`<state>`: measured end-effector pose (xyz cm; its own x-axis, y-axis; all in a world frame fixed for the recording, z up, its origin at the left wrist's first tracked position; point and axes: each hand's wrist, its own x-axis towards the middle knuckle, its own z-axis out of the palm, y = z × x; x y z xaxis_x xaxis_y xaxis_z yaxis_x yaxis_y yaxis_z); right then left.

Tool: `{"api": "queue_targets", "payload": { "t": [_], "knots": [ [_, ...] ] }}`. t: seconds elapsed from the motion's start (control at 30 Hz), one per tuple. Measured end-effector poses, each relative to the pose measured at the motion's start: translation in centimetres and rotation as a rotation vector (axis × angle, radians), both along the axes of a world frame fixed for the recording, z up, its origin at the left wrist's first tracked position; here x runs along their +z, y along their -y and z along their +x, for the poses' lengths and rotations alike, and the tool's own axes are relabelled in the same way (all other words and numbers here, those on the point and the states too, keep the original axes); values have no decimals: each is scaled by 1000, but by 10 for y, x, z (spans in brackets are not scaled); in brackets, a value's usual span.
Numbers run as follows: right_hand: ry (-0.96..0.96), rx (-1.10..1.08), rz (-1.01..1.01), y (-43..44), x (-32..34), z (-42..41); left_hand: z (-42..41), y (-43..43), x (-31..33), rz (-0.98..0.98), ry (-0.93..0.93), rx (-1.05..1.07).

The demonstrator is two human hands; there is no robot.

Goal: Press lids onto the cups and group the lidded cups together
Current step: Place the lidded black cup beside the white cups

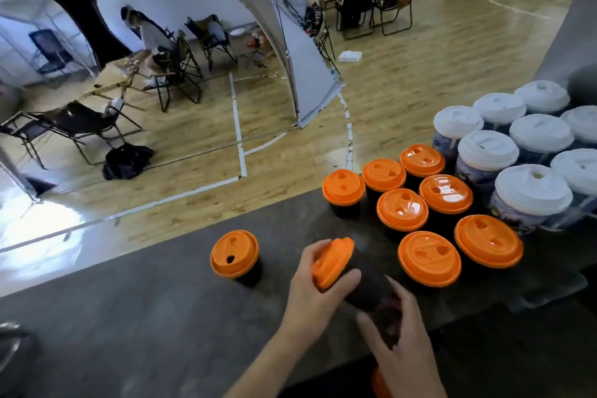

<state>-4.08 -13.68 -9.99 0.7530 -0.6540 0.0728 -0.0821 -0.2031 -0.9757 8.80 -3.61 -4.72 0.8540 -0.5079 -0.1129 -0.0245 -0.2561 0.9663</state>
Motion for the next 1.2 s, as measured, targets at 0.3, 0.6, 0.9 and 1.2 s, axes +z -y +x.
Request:
{"api": "queue_targets", "payload": {
  "t": [0.3,0.6,0.9,1.2],
  "knots": [
    [109,164,-420,-21,42,47,-32,-31,-2,-579,-1001,191],
    [186,142,-564,-34,53,66,-6,-41,-9,-735,-1083,224],
    [206,144,-455,-26,48,52,3,-34,-19,-635,-991,197],
    [-21,2,-90,-1,-16,23,7,3,-22,-73,117,-26]
  ]
}}
